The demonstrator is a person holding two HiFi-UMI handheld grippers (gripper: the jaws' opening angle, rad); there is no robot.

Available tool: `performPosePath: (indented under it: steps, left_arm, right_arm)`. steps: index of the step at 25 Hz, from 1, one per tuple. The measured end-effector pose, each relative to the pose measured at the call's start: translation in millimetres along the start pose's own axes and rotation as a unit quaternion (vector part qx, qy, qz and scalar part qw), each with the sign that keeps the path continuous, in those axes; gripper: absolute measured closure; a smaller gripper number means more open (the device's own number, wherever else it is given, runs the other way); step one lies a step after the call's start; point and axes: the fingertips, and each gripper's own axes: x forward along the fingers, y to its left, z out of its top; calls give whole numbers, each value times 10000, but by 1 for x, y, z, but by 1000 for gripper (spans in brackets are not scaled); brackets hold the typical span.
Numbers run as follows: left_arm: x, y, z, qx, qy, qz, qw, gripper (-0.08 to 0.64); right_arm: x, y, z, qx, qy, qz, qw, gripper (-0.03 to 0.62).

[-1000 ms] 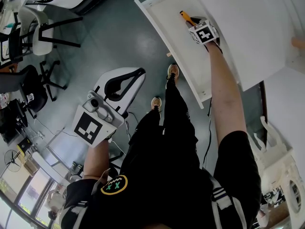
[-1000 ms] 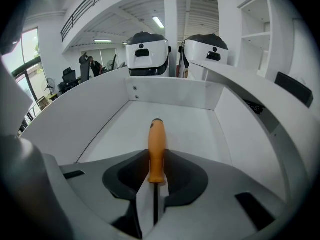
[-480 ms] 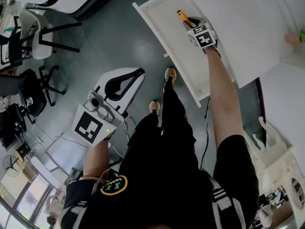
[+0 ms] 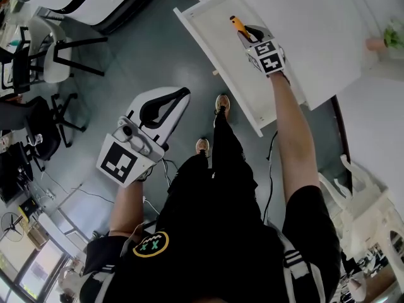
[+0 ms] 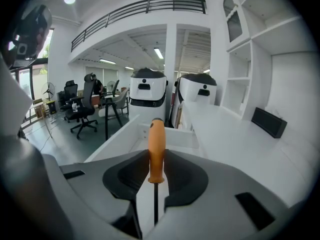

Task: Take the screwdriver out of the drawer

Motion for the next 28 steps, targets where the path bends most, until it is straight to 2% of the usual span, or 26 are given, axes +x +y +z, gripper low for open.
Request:
performPosePath:
  steps: [8, 11, 13, 17, 21, 28]
  left_arm:
    - [-16, -17, 3, 215, 1, -48, 9998, 540]
    - [-29, -26, 6, 525, -117, -177, 9984, 540]
    - [-38, -32, 5, 669, -105, -198, 9975, 540]
    - [-55, -54, 15, 477, -140, -207, 9985, 540]
    - [-82, -70, 13, 880, -229, -351, 9952, 540]
    - [-124, -102, 23, 1028, -377, -489, 9928, 540]
  right_arm:
    - [-67, 24, 45, -71, -680, -257, 9973, 476]
    - [-98, 39, 65, -112, -964, -338, 9947, 476]
    - [-118, 52, 79, -167, -1154, -366, 9925, 476]
    - [-160, 82, 106, -300, -1494, -431, 9874, 476]
    - [-200, 116, 129, -365, -1777, -498, 9821, 476]
    - [-261, 171, 155, -455, -2121, -694, 9737, 476]
